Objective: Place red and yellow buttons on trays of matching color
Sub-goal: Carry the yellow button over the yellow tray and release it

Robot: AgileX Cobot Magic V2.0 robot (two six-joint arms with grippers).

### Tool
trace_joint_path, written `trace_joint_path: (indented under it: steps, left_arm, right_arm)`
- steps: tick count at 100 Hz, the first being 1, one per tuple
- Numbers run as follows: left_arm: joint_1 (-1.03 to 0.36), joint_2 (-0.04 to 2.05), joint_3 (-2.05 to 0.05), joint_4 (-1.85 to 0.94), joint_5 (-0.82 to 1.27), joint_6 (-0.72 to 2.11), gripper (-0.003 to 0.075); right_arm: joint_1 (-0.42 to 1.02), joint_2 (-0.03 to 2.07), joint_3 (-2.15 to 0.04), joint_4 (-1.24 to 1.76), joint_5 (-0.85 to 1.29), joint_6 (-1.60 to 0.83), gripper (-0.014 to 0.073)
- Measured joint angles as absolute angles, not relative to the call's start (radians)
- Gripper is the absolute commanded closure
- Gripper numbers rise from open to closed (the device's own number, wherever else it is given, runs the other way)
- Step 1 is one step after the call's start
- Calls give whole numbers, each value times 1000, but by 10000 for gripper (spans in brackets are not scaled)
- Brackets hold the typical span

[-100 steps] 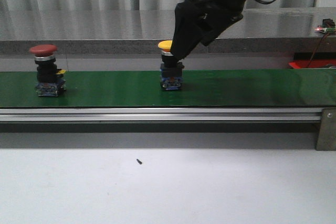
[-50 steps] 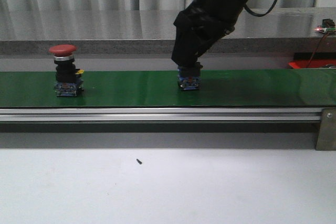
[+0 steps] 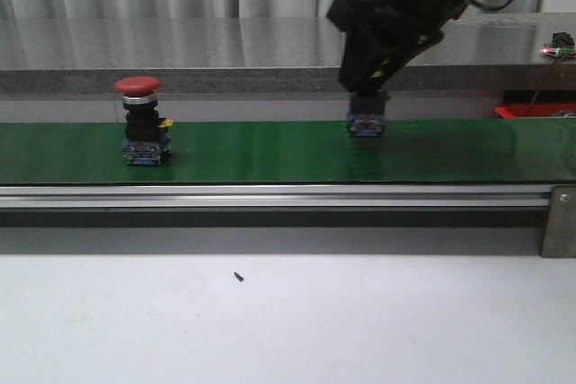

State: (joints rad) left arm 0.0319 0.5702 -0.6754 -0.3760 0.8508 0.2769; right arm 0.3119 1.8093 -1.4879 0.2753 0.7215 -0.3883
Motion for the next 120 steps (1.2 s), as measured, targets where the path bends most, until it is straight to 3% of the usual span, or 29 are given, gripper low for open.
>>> trace_joint_path:
  steps: [33, 71, 120]
  left_arm:
    - [32, 570, -675, -376, 851, 277, 740]
    - [32, 570, -675, -376, 851, 277, 740]
    - [32, 570, -675, -376, 851, 277, 740]
  right_arm:
    - [137, 1578, -1301, 54, 740, -76, 449]
    - [-96, 1442, -1109, 10, 755, -32, 449]
    - [-252, 1448, -973, 8, 626, -19, 449]
